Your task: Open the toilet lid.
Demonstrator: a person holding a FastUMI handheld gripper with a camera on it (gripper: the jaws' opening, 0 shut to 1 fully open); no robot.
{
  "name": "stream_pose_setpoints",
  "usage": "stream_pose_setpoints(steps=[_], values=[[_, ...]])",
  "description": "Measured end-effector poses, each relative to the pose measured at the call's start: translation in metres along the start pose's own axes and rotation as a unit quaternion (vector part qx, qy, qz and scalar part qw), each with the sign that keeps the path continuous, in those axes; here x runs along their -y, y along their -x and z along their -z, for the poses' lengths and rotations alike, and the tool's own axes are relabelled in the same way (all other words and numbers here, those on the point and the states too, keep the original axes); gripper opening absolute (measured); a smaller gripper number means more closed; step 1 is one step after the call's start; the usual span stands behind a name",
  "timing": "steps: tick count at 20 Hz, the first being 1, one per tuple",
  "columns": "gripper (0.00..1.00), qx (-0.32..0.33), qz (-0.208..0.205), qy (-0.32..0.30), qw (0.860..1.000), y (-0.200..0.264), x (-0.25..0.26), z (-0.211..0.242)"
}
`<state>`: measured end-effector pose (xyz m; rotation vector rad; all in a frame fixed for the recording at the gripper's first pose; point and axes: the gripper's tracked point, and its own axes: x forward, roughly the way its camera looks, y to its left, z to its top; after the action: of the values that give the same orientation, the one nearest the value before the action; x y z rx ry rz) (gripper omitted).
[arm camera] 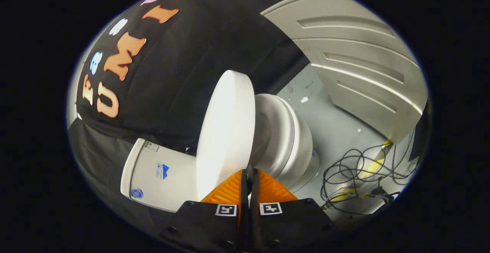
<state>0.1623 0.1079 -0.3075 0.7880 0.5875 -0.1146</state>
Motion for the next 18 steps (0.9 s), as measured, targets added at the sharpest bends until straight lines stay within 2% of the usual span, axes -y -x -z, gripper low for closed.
stream_pose_setpoints(steps=[4,9,18], values=[[0.08,0.018,0.002,0.039,0.999,0.013,-0.035,-0.011],[0.08,0.043,0.023,0.129,0.990,0.025,-0.069,-0.017],[0.08,0.067,0.047,0.180,0.980,0.033,-0.102,-0.018]])
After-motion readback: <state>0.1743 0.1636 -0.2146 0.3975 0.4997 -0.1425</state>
